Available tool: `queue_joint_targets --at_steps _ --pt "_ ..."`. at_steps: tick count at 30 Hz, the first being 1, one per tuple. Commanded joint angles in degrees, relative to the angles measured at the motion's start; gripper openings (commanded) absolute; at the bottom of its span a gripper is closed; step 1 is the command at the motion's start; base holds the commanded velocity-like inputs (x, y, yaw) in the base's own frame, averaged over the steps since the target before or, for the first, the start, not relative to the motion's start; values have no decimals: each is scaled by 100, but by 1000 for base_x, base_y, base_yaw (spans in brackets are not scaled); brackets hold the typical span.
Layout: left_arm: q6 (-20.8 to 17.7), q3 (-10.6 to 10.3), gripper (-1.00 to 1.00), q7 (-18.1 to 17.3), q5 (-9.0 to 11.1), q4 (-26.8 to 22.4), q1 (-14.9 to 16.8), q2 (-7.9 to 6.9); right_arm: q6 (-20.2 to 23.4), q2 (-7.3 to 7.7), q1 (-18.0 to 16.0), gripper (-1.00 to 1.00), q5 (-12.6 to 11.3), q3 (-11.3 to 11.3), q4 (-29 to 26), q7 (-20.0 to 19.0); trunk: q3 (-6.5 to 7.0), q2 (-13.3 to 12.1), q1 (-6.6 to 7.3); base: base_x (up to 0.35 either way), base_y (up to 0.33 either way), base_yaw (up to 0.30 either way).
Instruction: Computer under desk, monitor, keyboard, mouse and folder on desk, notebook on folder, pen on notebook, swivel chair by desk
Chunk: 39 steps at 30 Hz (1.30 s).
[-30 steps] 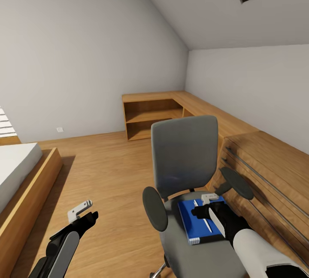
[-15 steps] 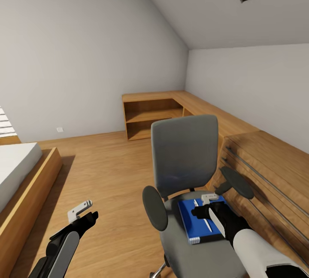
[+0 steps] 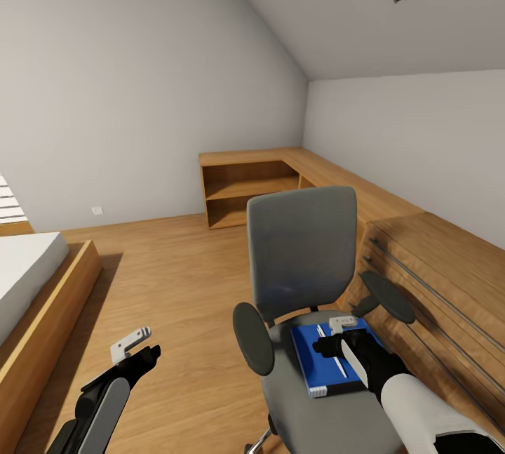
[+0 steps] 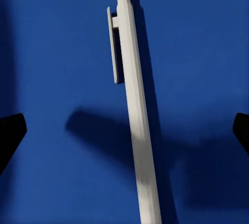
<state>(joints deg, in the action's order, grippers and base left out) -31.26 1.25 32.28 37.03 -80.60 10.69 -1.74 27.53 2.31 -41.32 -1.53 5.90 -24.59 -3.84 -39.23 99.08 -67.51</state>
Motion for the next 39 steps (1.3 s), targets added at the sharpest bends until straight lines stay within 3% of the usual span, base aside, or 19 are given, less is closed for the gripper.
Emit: queue_joint_targets --at_steps 1,8,12,36,39 --pt "-11 -2 100 48 59 -8 3 -2 32 7 -2 100 -14 34 -10 -6 -6 3 0 0 0 0" --pt "-11 -2 100 50 59 -8 3 -2 33 7 -3 100 -14 34 -10 -7 -6 3 0 0 0 0" --pt "-11 -2 100 49 59 -8 3 -2 33 7 0 100 -14 34 -10 -9 -78 163 -87 0 0 0" --pt "-11 -2 100 46 59 -8 3 -2 33 7 -1 100 -14 34 -13 -9 -78 163 -87 0 0 0" --pt "-11 -2 100 45 59 -8 3 -2 33 7 -1 100 -14 34 -13 -10 -131 284 -153 0 0 0"
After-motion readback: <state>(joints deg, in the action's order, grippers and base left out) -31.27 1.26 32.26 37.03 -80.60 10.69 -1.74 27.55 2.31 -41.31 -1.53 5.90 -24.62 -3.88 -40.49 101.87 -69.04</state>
